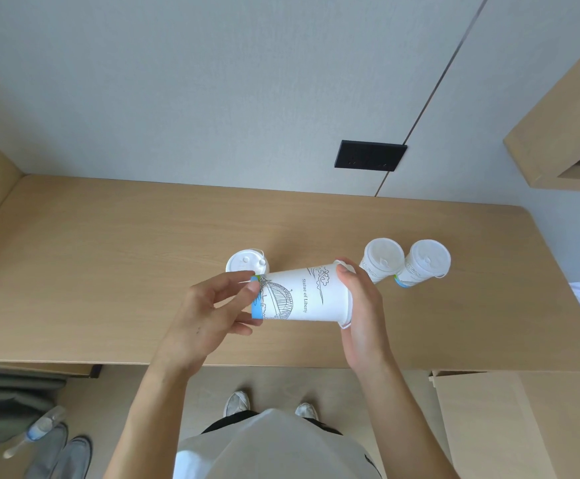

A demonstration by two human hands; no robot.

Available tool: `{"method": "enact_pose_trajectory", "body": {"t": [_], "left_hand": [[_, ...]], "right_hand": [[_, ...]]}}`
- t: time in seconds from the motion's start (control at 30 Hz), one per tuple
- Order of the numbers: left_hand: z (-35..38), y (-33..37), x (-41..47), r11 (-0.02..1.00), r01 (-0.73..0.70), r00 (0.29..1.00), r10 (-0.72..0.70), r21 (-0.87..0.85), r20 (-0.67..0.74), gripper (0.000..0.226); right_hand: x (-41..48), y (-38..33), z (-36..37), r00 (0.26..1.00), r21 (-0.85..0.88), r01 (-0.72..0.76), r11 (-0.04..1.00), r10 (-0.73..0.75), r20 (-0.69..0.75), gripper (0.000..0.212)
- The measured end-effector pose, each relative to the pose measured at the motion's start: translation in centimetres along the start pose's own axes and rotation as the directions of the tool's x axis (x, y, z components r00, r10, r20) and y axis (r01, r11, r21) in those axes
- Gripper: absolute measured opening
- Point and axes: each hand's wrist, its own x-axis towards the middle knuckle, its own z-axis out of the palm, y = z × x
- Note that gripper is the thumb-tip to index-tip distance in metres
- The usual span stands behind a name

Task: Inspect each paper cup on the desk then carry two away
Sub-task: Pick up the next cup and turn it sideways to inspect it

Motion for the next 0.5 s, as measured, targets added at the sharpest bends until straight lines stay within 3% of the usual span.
{"method": "enact_pose_trajectory", "body": {"t": [0.5], "left_hand": [[2.2, -0.4, -0.4, 0.993, -0.017, 0.997, 0.009, -0.116, -0.071, 0.029]], "right_hand": [[0.2, 0.1, -1.9, 1.0, 0.019, -0.003, 1.0, 0.003, 0.005, 0.055]]}}
